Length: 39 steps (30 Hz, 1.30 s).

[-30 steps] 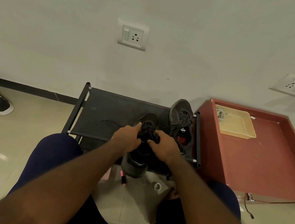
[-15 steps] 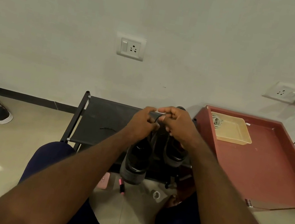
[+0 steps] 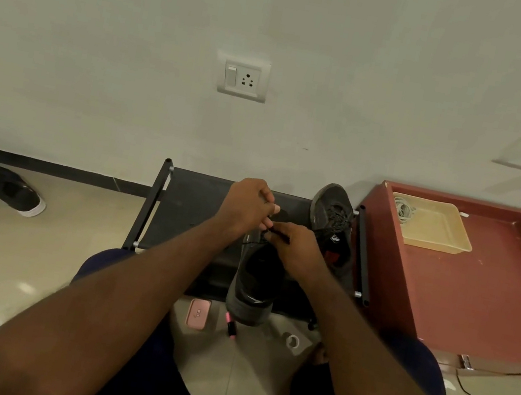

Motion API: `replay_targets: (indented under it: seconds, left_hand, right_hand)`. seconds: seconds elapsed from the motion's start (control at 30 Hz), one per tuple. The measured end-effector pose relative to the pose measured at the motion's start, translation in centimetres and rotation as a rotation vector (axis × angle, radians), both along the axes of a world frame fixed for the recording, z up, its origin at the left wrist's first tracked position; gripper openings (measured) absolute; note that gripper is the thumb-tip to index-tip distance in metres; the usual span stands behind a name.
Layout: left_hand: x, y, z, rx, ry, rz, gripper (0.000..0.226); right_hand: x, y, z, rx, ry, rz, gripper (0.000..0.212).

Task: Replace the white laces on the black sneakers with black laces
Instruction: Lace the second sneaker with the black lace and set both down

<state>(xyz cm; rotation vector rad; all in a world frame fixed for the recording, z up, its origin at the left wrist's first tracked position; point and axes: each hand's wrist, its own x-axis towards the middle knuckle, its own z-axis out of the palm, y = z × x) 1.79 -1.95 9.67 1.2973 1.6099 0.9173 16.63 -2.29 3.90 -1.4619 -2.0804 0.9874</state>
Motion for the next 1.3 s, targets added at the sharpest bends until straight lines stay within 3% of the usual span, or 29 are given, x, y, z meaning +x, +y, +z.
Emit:
replay_targets:
  seconds: [0.07, 0.13, 0.23, 0.3, 0.4, 0.53, 0.67, 0.77, 0.87, 0.97, 1.13, 1.2, 1.3]
  left_hand:
    - [0.1, 0.4, -0.5, -0.004, -0.065, 0.018, 0.014]
    - [-0.2, 0.7, -1.8, 0.0, -0.017, 0.022, 0.017]
    - [-1.3, 0.4, -4.7, -0.074, 0.351, -0.288, 0.029]
    - [-1.8, -0.2, -6.6, -0.186, 0.535, -0.465, 0.021]
    - [-2.2, -0.4, -7.6, -0.214, 0.521, -0.448, 0.022]
    - [-2.6, 0.4, -7.1, -0.176, 0.457, -0.305, 0.012]
    - [-2.4, 0.7, -7.0, -0.119, 0.606, -0.314, 0.013]
    - [-2.1, 0.8, -7.3, 0.058, 0.679, -0.336, 0.008]
    - [-1.5, 1.3, -7.1, 0.217, 0.677, -0.375, 0.009]
    - [-0.9, 1.7, -6.9, 0.211, 0.579, -0.285, 0.01]
    - [0.0, 0.9, -8.8, -0.116, 0.097, 0.029, 0.017]
    - [0.9, 0.2, -9.0, -0.136, -0.003, 0.043, 0.018]
    - [1.4, -0.3, -8.9, -0.136, -0.11, 0.017, 0.017]
  right_hand:
    - [-0.1, 0.3, -0.4, 0.028, -0.03, -0.039, 0.017]
    - [-0.2, 0.6, -0.6, -0.004, -0.007, -0.165, 0.017]
    - [0.0, 1.0, -0.6, -0.161, 0.271, -0.373, 0.019]
    - [0.0, 0.9, -0.3, -0.274, 0.456, -0.43, 0.02]
    - [-0.1, 0.8, -0.3, -0.357, 0.611, -0.462, 0.017]
    - [0.1, 1.5, -1.0, -0.376, 0.533, -0.484, 0.017]
    - [0.4, 1.9, -2.2, -0.345, 0.284, -0.43, 0.025]
    - [0.4, 2.0, -1.7, -0.302, 0.34, -0.427, 0.023]
    - [0.0, 2.3, -1.2, -0.383, 0.491, -0.33, 0.025]
    - [-0.3, 2.7, -1.3, -0.458, 0.59, -0.292, 0.024]
    - [-0.1, 2.2, -1.2, -0.578, 0.947, -0.371, 0.022]
    - [0.2, 2.0, -1.3, -0.581, 0.971, -0.358, 0.024]
    - [0.6, 1.7, -1.6, -0.504, 0.82, -0.305, 0.023]
